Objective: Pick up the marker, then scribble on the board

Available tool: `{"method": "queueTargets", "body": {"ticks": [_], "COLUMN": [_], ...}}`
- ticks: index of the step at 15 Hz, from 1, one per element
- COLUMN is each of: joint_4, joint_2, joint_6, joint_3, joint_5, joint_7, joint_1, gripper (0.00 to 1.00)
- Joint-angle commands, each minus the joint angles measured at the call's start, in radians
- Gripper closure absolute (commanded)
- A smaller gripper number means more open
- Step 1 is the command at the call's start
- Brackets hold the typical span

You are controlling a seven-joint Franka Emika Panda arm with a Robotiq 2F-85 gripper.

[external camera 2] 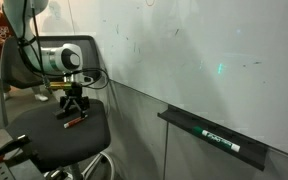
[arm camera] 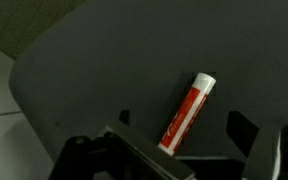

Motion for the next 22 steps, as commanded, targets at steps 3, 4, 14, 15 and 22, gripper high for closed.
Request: {"method": "queueTargets", "body": {"ticks": [3, 4, 14, 15, 22], "joint_4": [0.077, 0.088, 0.163, 0.168, 0.154], "joint_2": [0.055, 0.065, 0.127, 0.131, 0.121], "joint_6": [-0.06, -0.068, -0.141, -0.146, -0.141], "joint_3": [0.02, 0.018, 0.014, 0.015, 0.022], "joint_5": [-0.012, -0.013, -0.029, -0.029, -0.02], "joint_7": [-0.032, -0.031, -0.018, -0.018, -0.014], "joint_1": [-0.048, -0.049, -0.035, -0.036, -0.045], "gripper": [0.0, 0.0, 0.42, 0.49, 1.0]}}
